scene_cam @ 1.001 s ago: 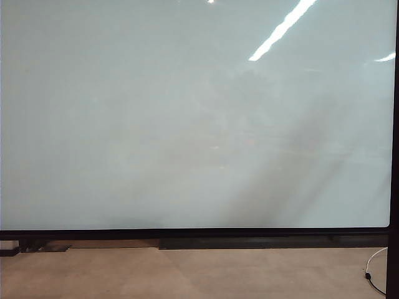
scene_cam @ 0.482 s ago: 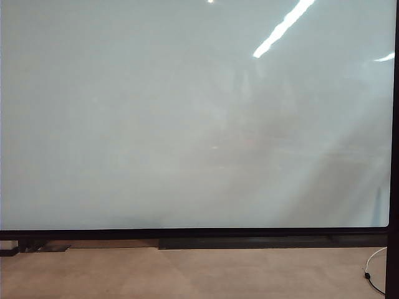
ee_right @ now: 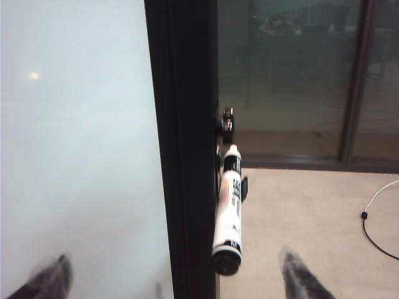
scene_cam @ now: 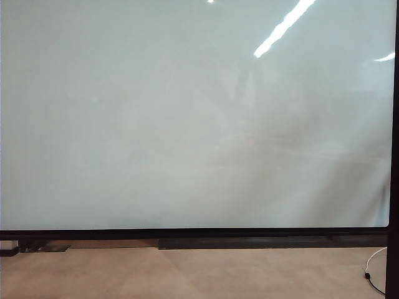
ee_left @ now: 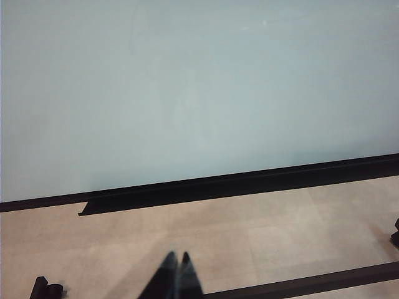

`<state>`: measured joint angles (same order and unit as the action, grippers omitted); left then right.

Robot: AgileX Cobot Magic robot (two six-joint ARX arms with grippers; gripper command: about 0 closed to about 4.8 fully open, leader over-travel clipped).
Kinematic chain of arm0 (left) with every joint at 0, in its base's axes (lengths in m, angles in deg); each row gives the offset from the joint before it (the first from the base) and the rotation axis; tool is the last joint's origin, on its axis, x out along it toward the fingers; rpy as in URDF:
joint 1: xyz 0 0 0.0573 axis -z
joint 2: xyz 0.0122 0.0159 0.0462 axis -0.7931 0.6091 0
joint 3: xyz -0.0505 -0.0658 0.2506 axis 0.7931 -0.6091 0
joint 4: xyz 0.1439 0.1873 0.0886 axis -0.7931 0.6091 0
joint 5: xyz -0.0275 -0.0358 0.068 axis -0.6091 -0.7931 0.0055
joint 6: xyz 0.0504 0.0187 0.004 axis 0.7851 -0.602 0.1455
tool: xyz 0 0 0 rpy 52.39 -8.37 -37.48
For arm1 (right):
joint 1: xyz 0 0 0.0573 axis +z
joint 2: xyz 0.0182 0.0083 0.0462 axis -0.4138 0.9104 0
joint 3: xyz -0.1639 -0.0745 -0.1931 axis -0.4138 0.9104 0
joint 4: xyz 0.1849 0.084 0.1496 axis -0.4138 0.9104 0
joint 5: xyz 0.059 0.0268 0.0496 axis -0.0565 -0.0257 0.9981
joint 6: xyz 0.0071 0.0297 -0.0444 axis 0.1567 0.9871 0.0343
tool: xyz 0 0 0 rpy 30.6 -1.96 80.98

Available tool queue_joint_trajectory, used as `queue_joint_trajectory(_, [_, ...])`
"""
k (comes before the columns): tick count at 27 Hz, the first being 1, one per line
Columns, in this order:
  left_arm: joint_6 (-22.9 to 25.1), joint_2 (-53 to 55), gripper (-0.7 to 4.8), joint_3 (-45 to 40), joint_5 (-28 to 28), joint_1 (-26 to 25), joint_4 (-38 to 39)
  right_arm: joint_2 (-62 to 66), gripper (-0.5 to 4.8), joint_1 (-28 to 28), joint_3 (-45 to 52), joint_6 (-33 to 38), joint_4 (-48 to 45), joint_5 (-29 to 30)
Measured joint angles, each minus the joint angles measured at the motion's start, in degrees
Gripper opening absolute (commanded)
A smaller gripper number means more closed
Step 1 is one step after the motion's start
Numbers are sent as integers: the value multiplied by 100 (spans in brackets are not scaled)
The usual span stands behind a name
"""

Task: Pick up the pen on the shelf to the right of the whiteboard and draw a triangle.

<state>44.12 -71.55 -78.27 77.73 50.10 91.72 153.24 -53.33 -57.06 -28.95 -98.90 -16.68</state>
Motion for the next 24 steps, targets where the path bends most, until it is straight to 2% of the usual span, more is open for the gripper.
queue_joint_trajectory(14, [0, -2, -5, -2, 0, 0, 0, 970, 432, 144, -949, -44, 11, 28])
queue_joint_trajectory(24, [0, -2, -5, -2, 0, 0, 0, 1268, 430, 439, -1329, -17, -2, -535])
